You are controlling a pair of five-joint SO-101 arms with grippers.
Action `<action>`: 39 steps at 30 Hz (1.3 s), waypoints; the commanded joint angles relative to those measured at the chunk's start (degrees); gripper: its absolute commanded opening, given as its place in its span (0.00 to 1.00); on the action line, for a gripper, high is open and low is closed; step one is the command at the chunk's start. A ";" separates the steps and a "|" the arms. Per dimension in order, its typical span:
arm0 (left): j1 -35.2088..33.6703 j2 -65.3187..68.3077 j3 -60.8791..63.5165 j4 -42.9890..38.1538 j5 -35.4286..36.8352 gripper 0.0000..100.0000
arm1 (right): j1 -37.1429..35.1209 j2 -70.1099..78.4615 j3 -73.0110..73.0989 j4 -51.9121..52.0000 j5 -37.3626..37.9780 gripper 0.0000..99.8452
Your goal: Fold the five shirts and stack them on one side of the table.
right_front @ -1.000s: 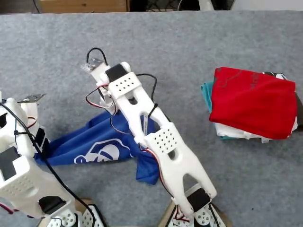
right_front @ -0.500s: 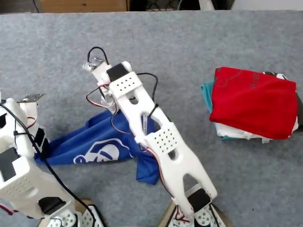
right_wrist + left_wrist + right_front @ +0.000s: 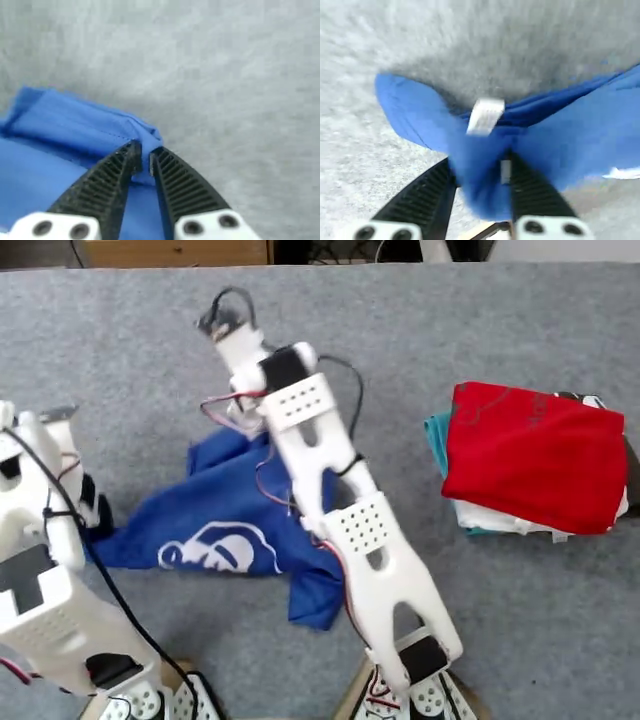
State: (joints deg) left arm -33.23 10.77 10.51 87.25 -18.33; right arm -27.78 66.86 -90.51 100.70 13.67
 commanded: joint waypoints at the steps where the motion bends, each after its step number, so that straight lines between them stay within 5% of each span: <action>1: 2.51 -1.67 -7.60 1.85 7.30 0.24 | 2.20 -8.75 -5.41 0.44 -0.53 0.01; 11: 1.27 -1.76 -20.26 8.18 18.37 0.26 | 8.79 -30.99 -5.23 0.09 -0.44 0.01; 17: -4.35 -1.14 -24.13 7.65 31.38 0.26 | 15.30 -34.77 -4.53 -0.35 -0.09 0.01; 31: 8.66 5.63 -23.43 -11.87 52.22 0.26 | 18.29 -7.08 -5.23 -0.62 -0.44 0.01; 39: 16.40 21.63 -45.58 -6.24 63.65 0.26 | 16.70 6.64 -5.32 -9.41 -8.53 0.01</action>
State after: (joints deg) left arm -19.16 30.20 -23.96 77.41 40.66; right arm -10.20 72.31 -93.41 94.73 8.48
